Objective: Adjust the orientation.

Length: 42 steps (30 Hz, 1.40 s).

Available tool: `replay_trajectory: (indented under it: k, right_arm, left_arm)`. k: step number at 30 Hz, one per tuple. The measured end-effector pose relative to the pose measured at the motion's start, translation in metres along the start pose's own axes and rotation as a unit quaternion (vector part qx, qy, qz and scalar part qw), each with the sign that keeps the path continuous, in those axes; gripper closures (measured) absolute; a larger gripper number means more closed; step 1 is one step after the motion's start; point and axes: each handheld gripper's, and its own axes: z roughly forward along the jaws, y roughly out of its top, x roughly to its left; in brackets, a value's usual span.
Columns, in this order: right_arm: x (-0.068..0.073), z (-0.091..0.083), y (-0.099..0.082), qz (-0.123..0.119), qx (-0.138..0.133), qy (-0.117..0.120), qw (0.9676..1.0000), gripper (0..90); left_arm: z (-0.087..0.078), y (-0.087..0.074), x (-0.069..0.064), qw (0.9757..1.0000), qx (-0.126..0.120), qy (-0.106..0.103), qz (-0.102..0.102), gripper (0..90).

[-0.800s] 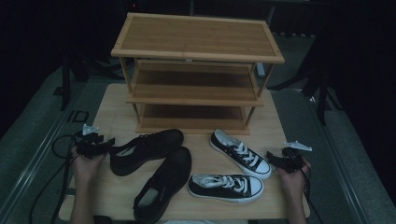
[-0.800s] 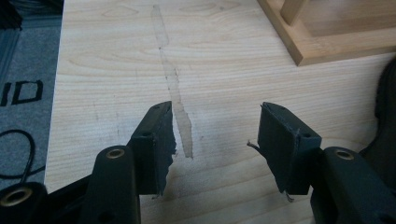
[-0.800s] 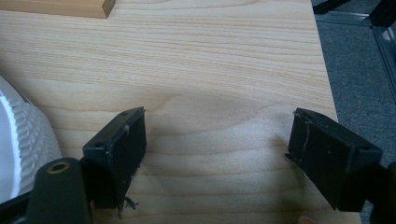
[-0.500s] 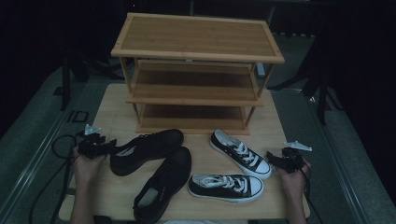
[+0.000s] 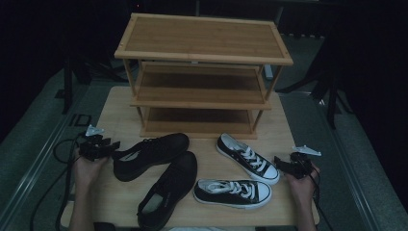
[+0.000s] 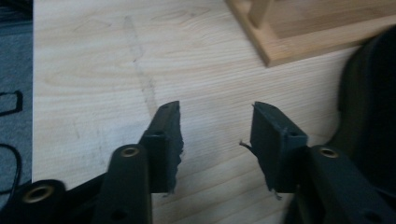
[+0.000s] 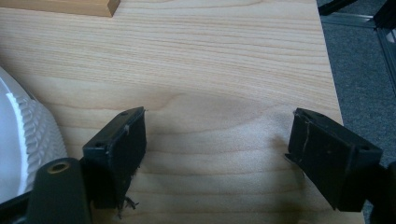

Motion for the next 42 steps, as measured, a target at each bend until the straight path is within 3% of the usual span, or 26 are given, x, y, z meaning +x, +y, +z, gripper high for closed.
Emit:
replay_trajectory:
  k: [12, 15, 20, 21, 30, 37, 42]
  right_arm:
    - [0.000, 0.000, 0.000, -0.003, 0.000, 0.002, 1.0000, 18.9]
    - [0.000, 0.000, 0.000, -0.004, 0.000, 0.002, 1.0000, 18.9]
    - [0.000, 0.000, 0.000, -0.004, 0.000, 0.003, 1.0000, 18.9]
    - [0.000, 0.000, 0.000, -0.004, 0.000, 0.003, 1.0000, 18.9]
    - [0.000, 0.000, 0.000, -0.005, 0.001, 0.003, 1.0000, 18.9]
    - [0.001, 0.000, 0.000, -0.005, 0.001, 0.004, 1.0000, 18.9]
    - [0.000, 0.000, 0.000, -0.005, 0.001, 0.004, 1.0000, 19.0]
  left_arm:
    - [-0.017, 0.019, -0.011, 0.9979, 0.022, -0.022, 0.056, 79.2]
    - [-0.024, 0.027, -0.014, 0.9959, 0.034, -0.043, 0.071, 82.7]
    - [-0.030, 0.037, -0.021, 0.9917, 0.058, -0.057, 0.100, 82.1]
    - [-0.030, 0.037, -0.021, 0.9917, 0.058, -0.057, 0.100, 81.7]
    - [-0.036, 0.054, -0.033, 0.9836, 0.082, -0.080, 0.139, 78.4]
    - [-0.040, 0.065, -0.043, 0.9760, 0.099, -0.102, 0.165, 76.8]
    - [-0.043, 0.070, -0.051, 0.9714, 0.109, -0.106, 0.182, 76.9]
